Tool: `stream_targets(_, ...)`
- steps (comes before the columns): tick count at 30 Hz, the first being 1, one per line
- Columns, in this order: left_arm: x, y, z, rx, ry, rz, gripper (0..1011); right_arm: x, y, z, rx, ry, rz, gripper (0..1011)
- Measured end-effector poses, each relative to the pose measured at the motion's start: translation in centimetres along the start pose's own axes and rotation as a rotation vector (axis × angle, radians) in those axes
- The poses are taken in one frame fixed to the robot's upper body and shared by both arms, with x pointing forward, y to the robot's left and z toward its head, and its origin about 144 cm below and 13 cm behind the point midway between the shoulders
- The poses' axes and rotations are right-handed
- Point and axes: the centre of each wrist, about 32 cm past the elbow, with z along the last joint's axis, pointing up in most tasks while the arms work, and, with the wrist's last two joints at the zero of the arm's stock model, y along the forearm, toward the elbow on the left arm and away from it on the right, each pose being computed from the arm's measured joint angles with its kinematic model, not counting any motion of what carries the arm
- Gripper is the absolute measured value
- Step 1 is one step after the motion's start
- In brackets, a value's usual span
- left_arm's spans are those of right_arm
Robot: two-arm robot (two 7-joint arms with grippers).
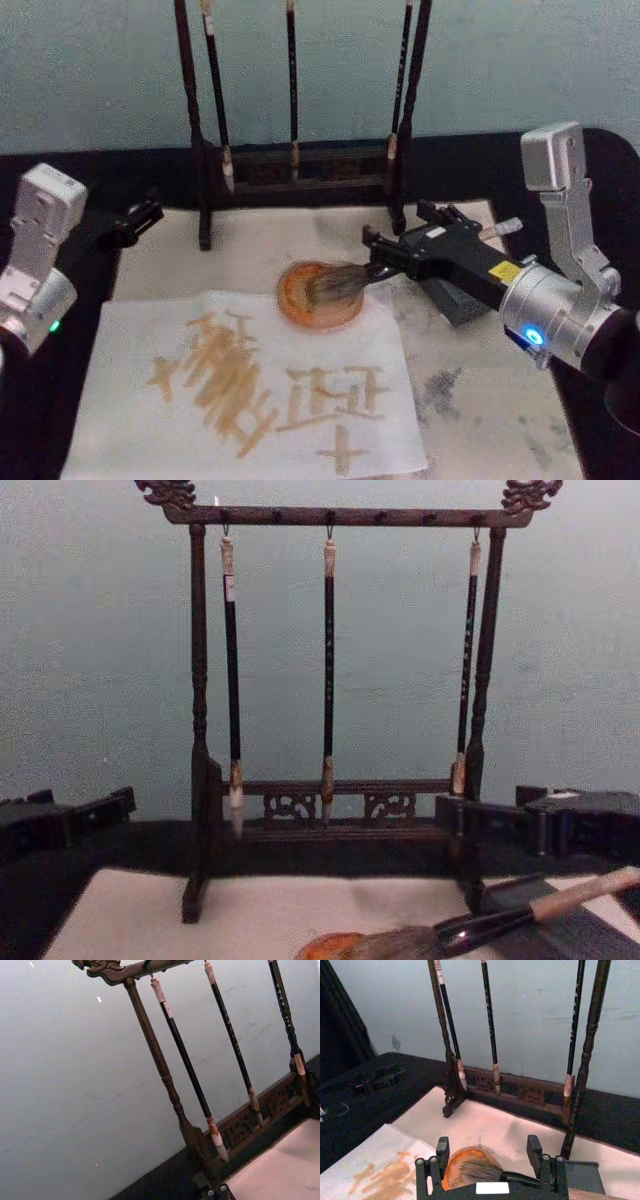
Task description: Pick up the brush from the inkstone, write on the paper, then place the brush back to its original position.
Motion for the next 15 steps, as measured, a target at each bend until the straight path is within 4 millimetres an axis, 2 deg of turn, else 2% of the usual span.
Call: stream_targets(15,0.0,0.0,0.0,0.0,0.0,0.0,1002,0.04,-0.15,-0.03,0.002,0.007,-0.008,1001)
